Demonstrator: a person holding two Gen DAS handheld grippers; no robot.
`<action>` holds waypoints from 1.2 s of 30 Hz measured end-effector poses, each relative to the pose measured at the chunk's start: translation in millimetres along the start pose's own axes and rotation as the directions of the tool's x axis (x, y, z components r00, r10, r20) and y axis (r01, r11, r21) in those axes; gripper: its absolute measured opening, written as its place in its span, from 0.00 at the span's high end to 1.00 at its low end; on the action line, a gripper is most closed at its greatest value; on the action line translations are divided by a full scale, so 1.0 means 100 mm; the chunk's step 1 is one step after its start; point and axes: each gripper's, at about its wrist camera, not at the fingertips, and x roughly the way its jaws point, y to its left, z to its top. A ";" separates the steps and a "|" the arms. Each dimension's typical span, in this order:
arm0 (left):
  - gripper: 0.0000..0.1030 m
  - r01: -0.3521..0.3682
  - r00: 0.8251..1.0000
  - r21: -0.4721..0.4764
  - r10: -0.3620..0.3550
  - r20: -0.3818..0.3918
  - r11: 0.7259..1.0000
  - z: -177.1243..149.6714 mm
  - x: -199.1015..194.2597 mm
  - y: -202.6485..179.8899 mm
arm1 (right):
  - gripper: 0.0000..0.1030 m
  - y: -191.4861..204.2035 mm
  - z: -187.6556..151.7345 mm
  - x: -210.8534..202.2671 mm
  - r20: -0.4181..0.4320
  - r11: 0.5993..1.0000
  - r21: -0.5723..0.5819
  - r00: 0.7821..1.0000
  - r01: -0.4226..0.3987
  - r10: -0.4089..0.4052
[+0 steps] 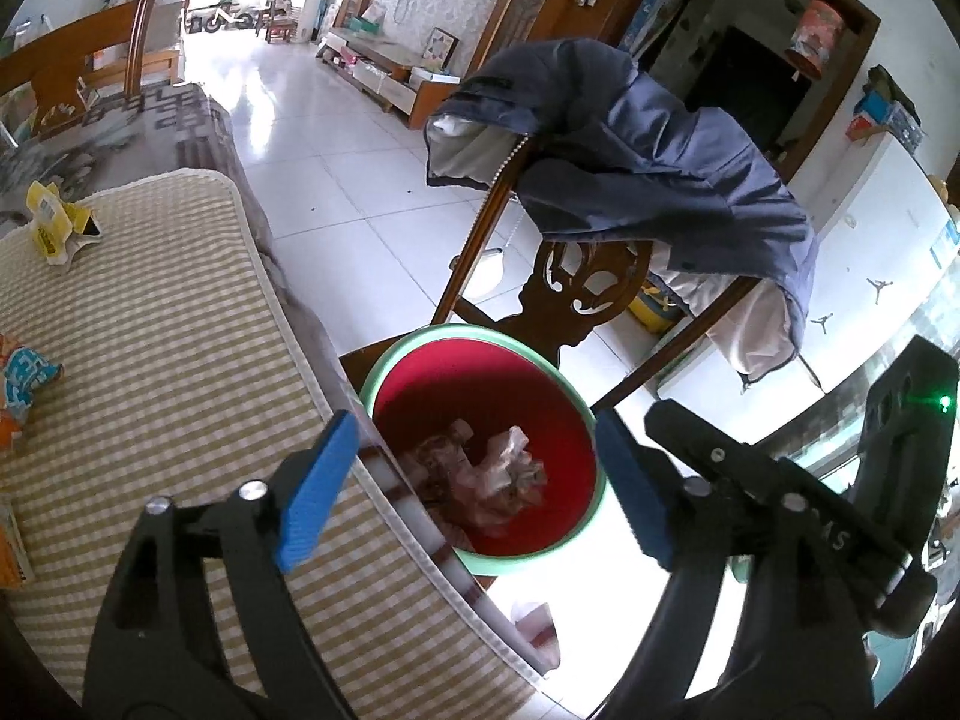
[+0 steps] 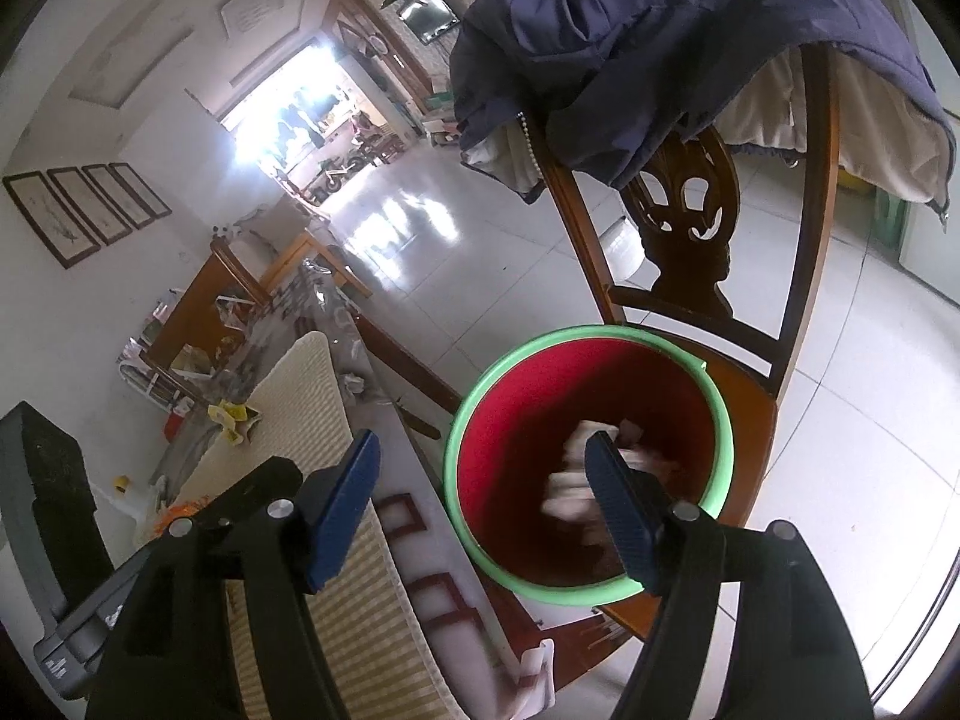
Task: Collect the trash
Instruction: 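Return both open tools to the bed over the remaining trash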
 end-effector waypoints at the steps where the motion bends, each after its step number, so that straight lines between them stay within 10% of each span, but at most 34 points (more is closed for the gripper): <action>1: 0.22 0.000 1.000 0.002 0.000 0.004 1.000 -0.01 -0.02 0.00 | 0.33 0.02 0.00 0.00 0.004 1.000 -0.006 1.000 0.007 -0.007; 14: 0.22 -0.102 0.992 -0.135 0.111 0.067 0.986 -0.35 -0.90 0.68 | 0.30 0.79 -0.06 -0.27 0.056 0.988 -0.130 0.994 -0.086 0.093; 22: 0.16 -0.341 0.911 -0.188 0.373 0.177 0.921 -0.62 -1.90 1.42 | 0.24 1.89 -0.54 -0.01 -0.118 0.908 -0.323 0.963 -0.268 0.242; 28: 0.16 -0.419 0.858 -0.363 0.494 0.144 0.833 -0.94 -2.28 2.19 | 0.23 2.25 -0.93 0.42 -0.282 0.863 -0.412 0.942 -0.291 0.183; 33: 0.16 -0.372 0.876 -0.564 0.480 0.051 0.737 -1.20 -2.25 2.77 | 0.18 2.64 -1.22 0.72 -0.436 0.748 -0.555 0.893 -0.363 0.110; 36: 0.16 -0.313 0.902 -0.631 0.431 0.038 0.710 -1.27 -2.23 2.93 | 0.18 3.00 -1.45 0.87 -0.435 0.579 -0.723 0.899 -0.378 0.044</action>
